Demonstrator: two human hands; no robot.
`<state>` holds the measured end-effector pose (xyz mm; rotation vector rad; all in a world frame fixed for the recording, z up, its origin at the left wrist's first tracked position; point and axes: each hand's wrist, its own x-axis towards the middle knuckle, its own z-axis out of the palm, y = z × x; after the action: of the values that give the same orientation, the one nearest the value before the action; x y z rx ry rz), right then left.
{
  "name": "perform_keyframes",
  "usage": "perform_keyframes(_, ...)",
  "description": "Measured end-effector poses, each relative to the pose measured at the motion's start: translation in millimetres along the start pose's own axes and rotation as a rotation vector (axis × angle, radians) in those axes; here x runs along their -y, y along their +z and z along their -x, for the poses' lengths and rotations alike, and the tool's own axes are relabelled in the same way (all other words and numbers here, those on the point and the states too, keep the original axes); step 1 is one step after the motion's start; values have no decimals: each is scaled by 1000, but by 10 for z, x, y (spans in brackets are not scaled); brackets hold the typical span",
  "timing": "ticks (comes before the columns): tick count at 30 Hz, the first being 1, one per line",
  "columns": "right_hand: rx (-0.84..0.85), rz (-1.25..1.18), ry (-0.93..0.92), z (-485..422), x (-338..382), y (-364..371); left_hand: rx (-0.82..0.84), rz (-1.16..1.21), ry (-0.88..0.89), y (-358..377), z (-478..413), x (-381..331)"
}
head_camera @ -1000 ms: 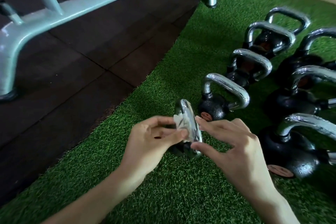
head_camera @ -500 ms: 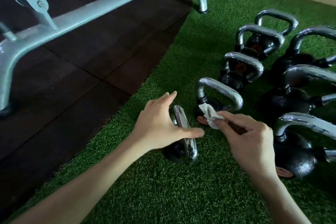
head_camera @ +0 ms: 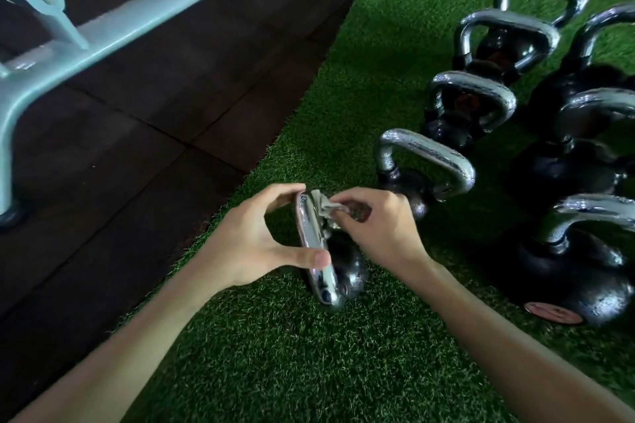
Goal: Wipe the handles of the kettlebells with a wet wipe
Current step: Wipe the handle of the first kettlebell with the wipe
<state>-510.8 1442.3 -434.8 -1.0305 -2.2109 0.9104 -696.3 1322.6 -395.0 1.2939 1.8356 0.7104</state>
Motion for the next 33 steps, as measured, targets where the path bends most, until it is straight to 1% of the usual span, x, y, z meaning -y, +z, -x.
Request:
perform_keyframes(2, 5, -17, -72, -15, -3, 97, -2, 39, 2, -57, -17, 71)
perform_keyframes(4, 45, 10, -163, -12, -36, 145, 6, 59, -6, -127, -37, 125)
perform_keyframes(6, 158, 119, -245, -22, -92, 152, 17, 76, -10, -185, -51, 164)
perform_keyframes(8, 265, 278, -299, -56, -153, 149, 31, 106, -6, -225, -58, 197)
perform_keyframes(10, 269, 326, -336, -127, -213, 178, 39, 118, -8, -253, -63, 230)
perform_keyframes(13, 225, 230, -355, -206, -253, 233, 48, 110, 0, -276, -72, 276)
perform_keyframes(15, 225, 114, -328, -256, -234, 228, 42, 115, 3, -271, -57, 293)
perform_keyframes(17, 211, 18, -261, -315, -163, 220, 34, 110, 8, -259, -40, 295)
perform_keyframes(19, 160, -50, -239, -368, -59, 247, 34, 98, 18, -251, -31, 292)
perform_keyframes(22, 72, -99, -254, -337, 48, 329, 33, 84, 29, -251, 0, 311)
perform_keyframes(24, 50, -68, -191, -265, 5, 357, 30, 84, 28, -259, 23, 331)
perform_keyframes(26, 83, -68, -112, -218, -46, 362, 25, 92, 21, -267, 36, 343)
perform_keyframes(28, 93, -121, -58, -208, 10, 361, 23, 101, 21, -264, 41, 339)
perform_keyframes(31, 2, -225, -18, -192, 171, 370, 14, 94, 32, -226, 38, 320)
perform_keyframes(33, -5, -332, 16, -109, 221, 352, 7, 89, 40, -206, 37, 312)
